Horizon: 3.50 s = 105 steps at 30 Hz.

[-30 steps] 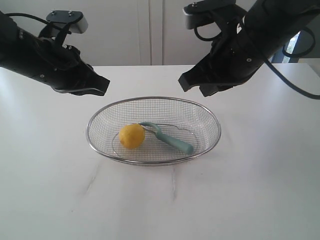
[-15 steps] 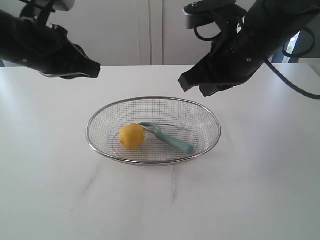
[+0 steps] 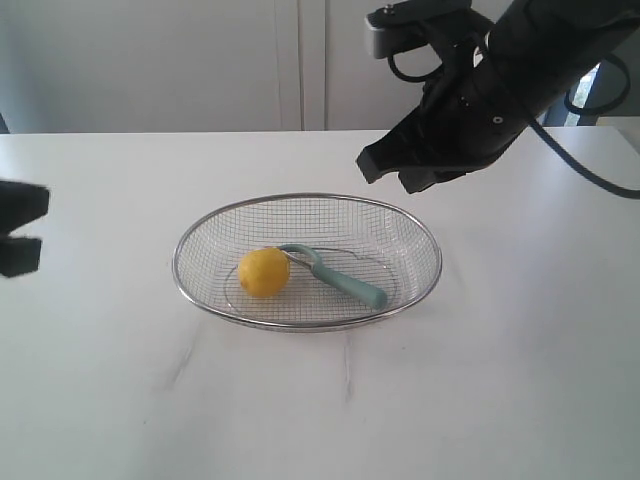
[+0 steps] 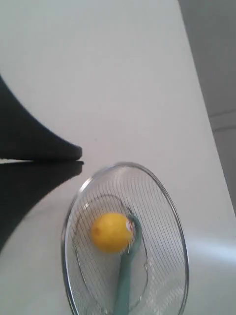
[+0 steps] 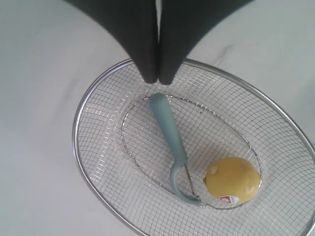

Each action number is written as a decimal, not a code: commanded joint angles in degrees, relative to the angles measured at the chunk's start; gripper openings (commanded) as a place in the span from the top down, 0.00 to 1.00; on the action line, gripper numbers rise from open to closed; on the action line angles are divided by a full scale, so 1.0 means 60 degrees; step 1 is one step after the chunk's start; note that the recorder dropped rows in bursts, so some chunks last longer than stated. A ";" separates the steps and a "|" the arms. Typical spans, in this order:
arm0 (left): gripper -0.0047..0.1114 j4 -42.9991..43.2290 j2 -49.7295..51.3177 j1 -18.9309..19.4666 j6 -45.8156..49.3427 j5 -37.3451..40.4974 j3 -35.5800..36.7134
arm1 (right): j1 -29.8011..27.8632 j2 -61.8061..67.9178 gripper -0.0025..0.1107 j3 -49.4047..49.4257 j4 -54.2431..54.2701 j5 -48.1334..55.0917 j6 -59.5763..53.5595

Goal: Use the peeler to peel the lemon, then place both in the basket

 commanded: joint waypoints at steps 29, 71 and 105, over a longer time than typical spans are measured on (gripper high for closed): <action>0.96 -0.0879 -0.8226 0.1488 0.1308 -0.1062 0.5466 | 0.0000 -0.0095 0.98 0.0047 -0.0020 -0.0103 0.0000; 0.96 0.3698 -0.8226 0.2075 -0.2471 0.1255 0.5466 | 0.0000 -0.0095 0.98 0.0047 0.0016 -0.0391 -0.0105; 0.96 0.4384 -0.8226 0.2392 -0.2764 0.1233 0.5466 | 0.0000 -0.0095 0.98 0.0047 0.0016 -0.0391 -0.0070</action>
